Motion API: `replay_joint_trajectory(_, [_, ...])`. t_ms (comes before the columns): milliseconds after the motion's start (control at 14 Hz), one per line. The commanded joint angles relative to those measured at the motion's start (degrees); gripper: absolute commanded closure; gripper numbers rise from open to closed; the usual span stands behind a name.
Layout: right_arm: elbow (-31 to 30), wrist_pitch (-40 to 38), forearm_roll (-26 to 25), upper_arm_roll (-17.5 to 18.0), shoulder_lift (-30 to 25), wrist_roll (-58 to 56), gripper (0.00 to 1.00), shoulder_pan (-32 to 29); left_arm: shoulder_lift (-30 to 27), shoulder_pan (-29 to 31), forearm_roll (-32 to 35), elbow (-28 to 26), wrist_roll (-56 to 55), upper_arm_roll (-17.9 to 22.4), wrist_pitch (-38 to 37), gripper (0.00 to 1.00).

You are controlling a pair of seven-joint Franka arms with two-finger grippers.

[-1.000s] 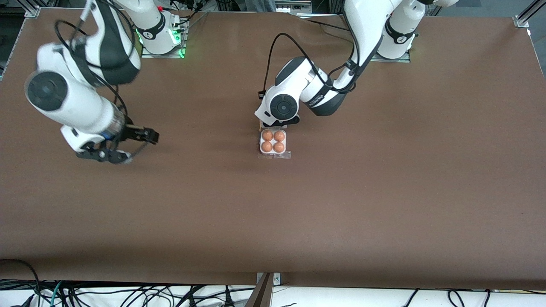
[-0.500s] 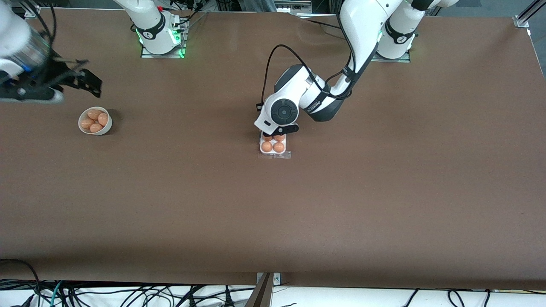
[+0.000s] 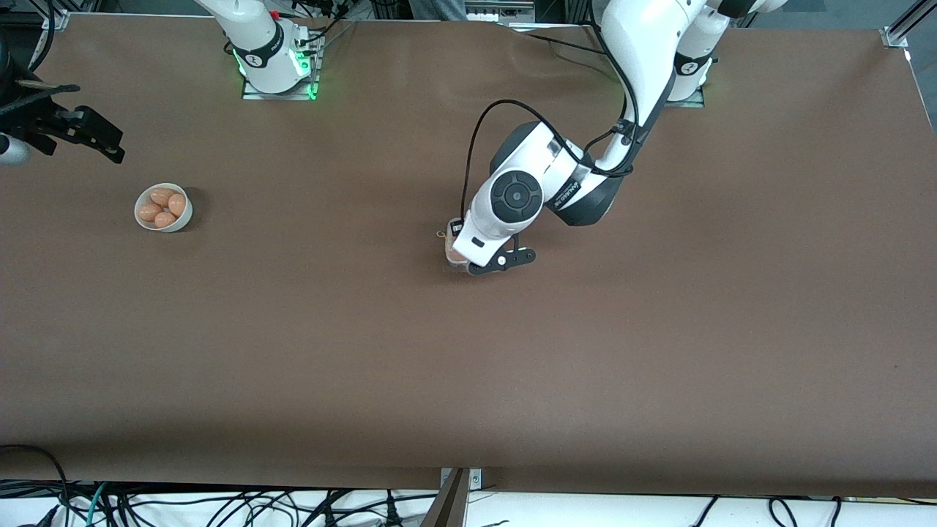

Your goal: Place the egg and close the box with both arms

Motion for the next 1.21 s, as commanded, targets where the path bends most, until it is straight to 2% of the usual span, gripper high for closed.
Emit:
replay_joint_trajectory(0, [0.9, 1.7, 1.1, 0.21, 0.76, 0.13, 0.0, -0.94, -1.27, 0.71, 2.15, 4.84, 0.43, 2.13, -10.71, 0.79])
replay_joint_trajectory(143, [0.73, 2.76, 1.72, 0.3, 0.94, 0.31, 0.0, -1.12, -2.23, 1.76, 5.4, 13.09, 4.28, 6.35, -21.52, 0.34])
replay_joint_trajectory(214, [0.12, 3.73, 1.98, 0.3, 0.85, 0.31, 0.0, -1.12, -2.85, 3.24, 6.54, 15.92, 7.61, 7.85, -24.35, 0.16])
replay_joint_trajectory(286, [0.11, 3.91, 2.33, 0.3, 0.94, 0.4, 0.0, -1.12, -4.24, 4.22, 8.9, 16.9, 9.65, 9.43, -24.99, 0.03])
replay_joint_trajectory(429, [0.02, 3.65, 2.95, 0.21, 0.94, 0.4, 0.0, -1.21, -7.41, 5.62, 12.35, 17.44, 11.24, 13.47, -25.0, 0.0])
replay_joint_trajectory(643, [0.11, 3.38, 3.12, 0.21, 0.94, 0.14, 0.0, -1.21, -10.14, 8.87, 12.44, 17.35, 15.19, 17.26, -25.17, 0.0])
replay_joint_trajectory(857, [0.11, 3.03, 3.13, 0.12, 0.94, -0.31, 0.0, -1.21, -10.94, 13.0, 12.44, 17.44, 16.7, 17.44, -25.78, 0.0])
replay_joint_trajectory(929, [0.11, 3.03, 3.13, 0.12, 1.03, -0.31, 0.0, -1.21, -12.85, 14.67, 12.53, 17.18, 19.14, 17.27, -25.44, 0.0])
replay_joint_trajectory(1143, [0.46, 3.12, 3.04, 0.03, 2.25, 0.4, 0.0, -0.77, -20.32, 23.1, 12.97, 9.03, 36.51, 15.25, -25.09, 0.0])
